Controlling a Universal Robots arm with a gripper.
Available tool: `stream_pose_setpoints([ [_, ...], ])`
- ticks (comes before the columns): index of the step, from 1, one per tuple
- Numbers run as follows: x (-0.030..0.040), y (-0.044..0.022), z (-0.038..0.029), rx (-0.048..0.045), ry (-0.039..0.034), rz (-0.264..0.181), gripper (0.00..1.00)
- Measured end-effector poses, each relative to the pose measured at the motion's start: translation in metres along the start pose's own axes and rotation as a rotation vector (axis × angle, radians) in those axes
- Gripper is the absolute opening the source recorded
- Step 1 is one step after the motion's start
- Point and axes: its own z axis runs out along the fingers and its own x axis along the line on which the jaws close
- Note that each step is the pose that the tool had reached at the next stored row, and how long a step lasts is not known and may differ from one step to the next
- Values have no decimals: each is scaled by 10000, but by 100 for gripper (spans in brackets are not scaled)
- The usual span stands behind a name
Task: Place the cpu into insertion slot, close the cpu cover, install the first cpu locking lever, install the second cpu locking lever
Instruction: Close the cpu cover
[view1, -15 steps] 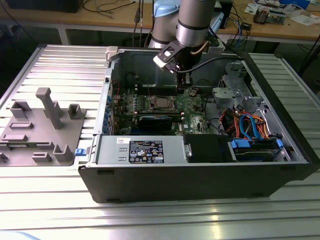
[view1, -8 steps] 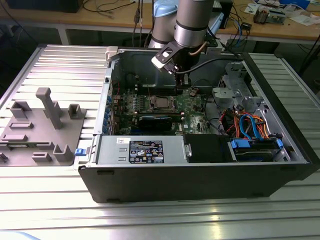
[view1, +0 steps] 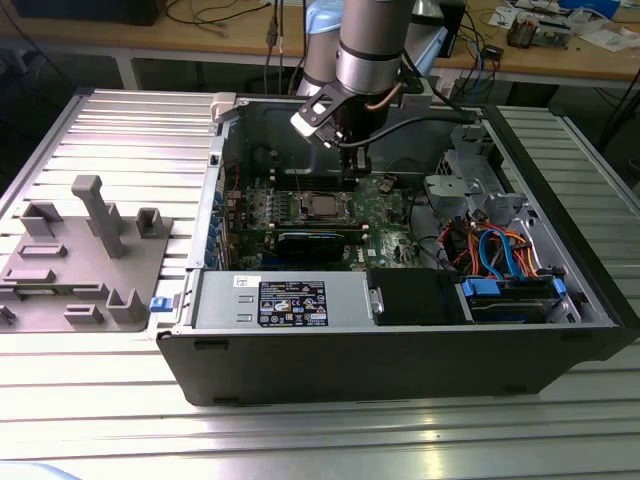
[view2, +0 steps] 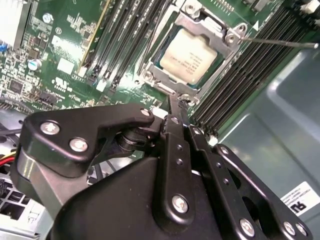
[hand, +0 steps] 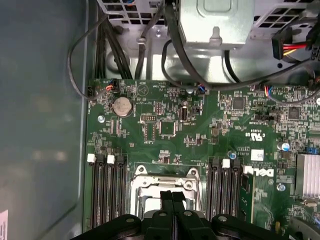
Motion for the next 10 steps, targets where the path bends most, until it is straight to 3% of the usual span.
stream_pose_setpoints([
  [8,-13,-71,32,21,3,-389,11],
  [10,-10,-152,46,22,5,-418,11],
])
